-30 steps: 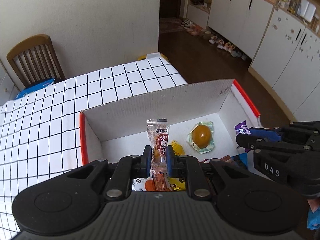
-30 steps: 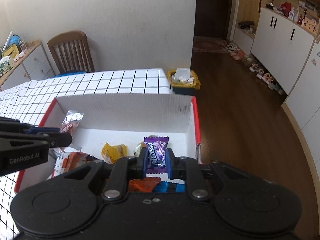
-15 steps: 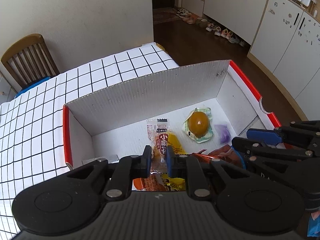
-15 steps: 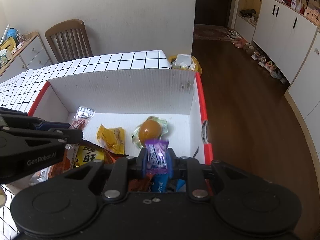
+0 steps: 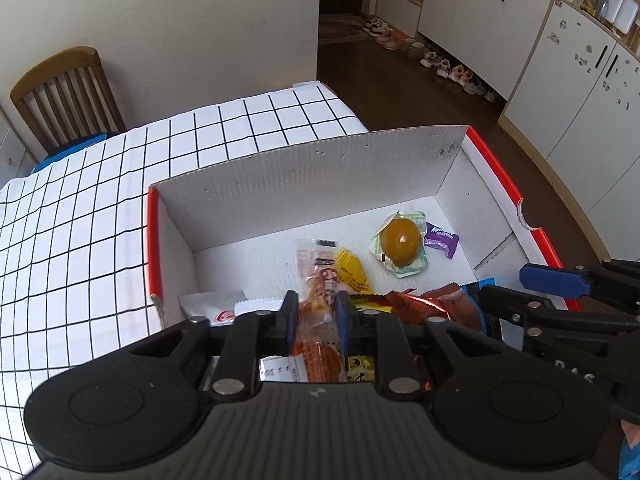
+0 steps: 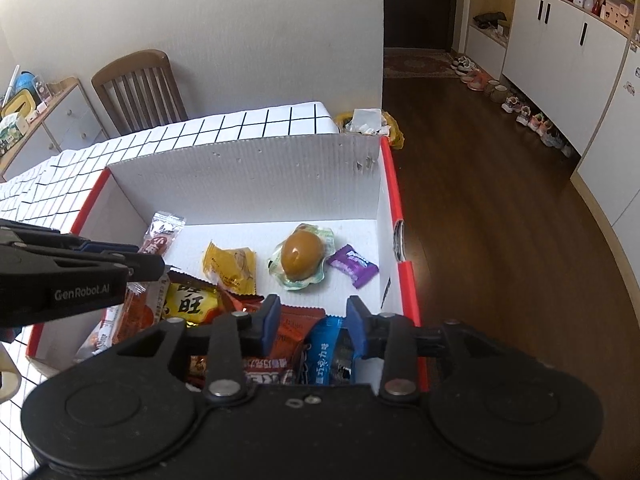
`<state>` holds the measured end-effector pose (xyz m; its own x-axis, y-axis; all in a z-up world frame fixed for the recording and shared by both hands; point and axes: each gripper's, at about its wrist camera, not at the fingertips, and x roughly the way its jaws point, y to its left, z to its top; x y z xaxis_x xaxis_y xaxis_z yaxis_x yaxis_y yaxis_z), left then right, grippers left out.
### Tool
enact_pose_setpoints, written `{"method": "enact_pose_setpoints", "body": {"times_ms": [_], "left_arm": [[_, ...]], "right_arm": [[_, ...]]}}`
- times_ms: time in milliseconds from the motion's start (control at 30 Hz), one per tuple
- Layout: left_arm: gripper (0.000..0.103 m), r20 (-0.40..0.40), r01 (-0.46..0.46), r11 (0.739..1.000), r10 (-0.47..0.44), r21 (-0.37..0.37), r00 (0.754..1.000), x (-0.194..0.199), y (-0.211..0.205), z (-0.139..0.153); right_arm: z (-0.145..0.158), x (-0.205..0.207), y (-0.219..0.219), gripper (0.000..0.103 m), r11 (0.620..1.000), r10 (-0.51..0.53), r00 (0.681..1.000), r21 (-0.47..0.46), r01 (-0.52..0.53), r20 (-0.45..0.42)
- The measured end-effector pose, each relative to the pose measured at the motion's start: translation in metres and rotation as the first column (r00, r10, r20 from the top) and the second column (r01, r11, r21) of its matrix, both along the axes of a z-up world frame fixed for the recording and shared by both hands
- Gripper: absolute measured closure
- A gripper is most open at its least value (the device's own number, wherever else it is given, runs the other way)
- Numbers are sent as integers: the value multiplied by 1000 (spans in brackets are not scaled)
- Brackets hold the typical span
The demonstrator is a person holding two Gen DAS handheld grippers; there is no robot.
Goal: Organize snacks
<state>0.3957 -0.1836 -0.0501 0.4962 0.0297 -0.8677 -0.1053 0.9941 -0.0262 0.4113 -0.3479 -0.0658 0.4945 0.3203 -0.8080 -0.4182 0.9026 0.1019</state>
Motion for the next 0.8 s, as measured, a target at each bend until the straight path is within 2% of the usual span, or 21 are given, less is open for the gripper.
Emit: {"method": "enact_pose_setpoints", "body": {"times_ms": [33, 100, 133, 167, 567, 800], "left_arm": [[71, 6, -1, 1000, 1, -1, 1000, -2, 1, 1], [48, 25, -7, 1000, 7, 0, 1000, -7, 2, 5], [31, 45, -13, 1000, 13, -1, 999, -10, 2, 7], [28, 69, -18, 1000, 18, -3, 997, -14, 4, 10], [28, 158, -17, 998, 26, -53, 987, -49, 17, 41], [28, 229, 16, 999, -4, -49, 973, -80, 19, 63]], "right_arm": [[2, -1, -1, 64, 1000, 0, 1000, 6, 0, 1], [6, -5, -3, 60, 1000, 0, 1000, 16, 0, 6], [8, -7, -4, 56, 1000, 1, 1000, 22, -1, 10], [10, -8, -5, 54, 1000, 1, 1000, 26, -1, 15], [39, -31, -12, 40, 996, 29, 997, 78, -34, 68], [59, -53, -12, 33, 994, 28, 991, 99, -41, 131]]}}
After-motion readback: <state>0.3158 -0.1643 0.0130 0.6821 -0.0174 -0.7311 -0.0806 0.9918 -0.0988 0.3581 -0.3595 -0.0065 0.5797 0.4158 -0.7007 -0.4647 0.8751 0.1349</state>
